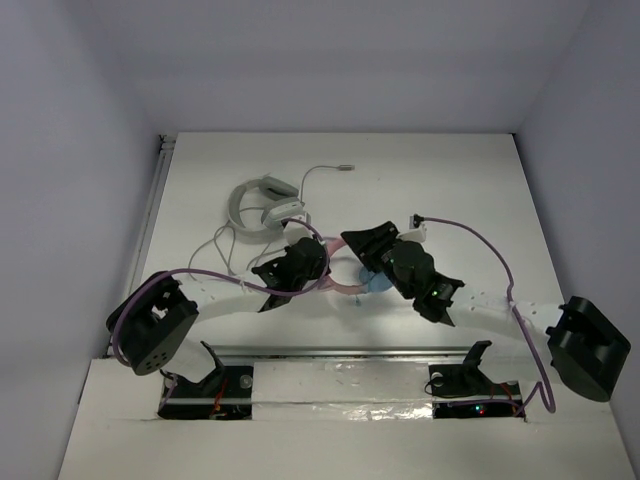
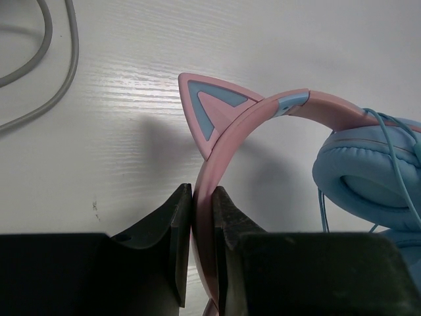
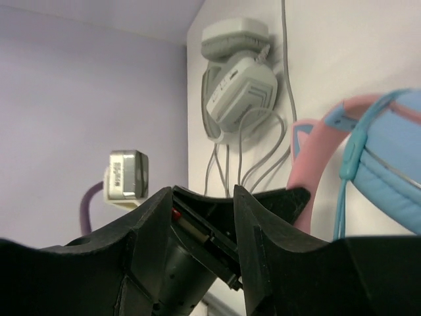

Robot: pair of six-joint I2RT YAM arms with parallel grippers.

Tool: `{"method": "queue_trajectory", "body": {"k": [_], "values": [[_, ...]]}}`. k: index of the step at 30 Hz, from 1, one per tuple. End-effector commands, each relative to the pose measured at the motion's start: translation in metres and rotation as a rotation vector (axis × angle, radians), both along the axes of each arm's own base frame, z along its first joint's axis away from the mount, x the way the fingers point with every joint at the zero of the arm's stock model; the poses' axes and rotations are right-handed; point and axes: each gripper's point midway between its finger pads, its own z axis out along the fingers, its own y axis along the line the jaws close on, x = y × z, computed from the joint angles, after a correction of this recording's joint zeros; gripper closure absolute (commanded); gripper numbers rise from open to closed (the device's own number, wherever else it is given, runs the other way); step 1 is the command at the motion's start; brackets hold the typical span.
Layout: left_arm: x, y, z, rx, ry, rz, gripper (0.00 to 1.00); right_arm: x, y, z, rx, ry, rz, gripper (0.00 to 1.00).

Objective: Wrap the headphones

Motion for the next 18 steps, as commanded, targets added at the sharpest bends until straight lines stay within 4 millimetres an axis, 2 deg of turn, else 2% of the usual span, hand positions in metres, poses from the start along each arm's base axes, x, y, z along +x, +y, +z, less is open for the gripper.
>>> {"method": "queue_trajectory", "body": {"k": [1,2,3,10,14,16,18], "values": [[0.008,-0.013,0.029,-0.089,-0.059,-0.011,1.0,0.011,-0.018,0.04,-0.057,-0.101,-0.093,0.52],[0.008,-0.013,0.029,-0.084,-0.061,-0.014,1.0,0.014,-0.027,0.044,-0.078,-0.111,-0.134,0.52],[0.008,-0.013,0.028,-0.077,-0.062,-0.017,1.0,0.012,-0.035,0.059,-0.087,-0.144,-0.153,0.52],[0.023,-0.023,0.022,-0.004,-0.094,-0.038,1.0,-0.001,-0.093,0.081,-0.227,-0.214,-0.287,0.53],[0.041,-0.031,0.019,0.065,-0.127,-0.036,1.0,-0.016,-0.121,0.08,-0.308,-0.237,-0.309,0.53],[0.049,-0.037,0.014,0.093,-0.131,-0.036,1.0,-0.023,-0.136,0.071,-0.362,-0.219,-0.322,0.53],[0.056,-0.042,0.013,0.108,-0.138,-0.033,1.0,-0.034,-0.153,0.075,-0.364,-0.231,-0.333,0.53]]}}
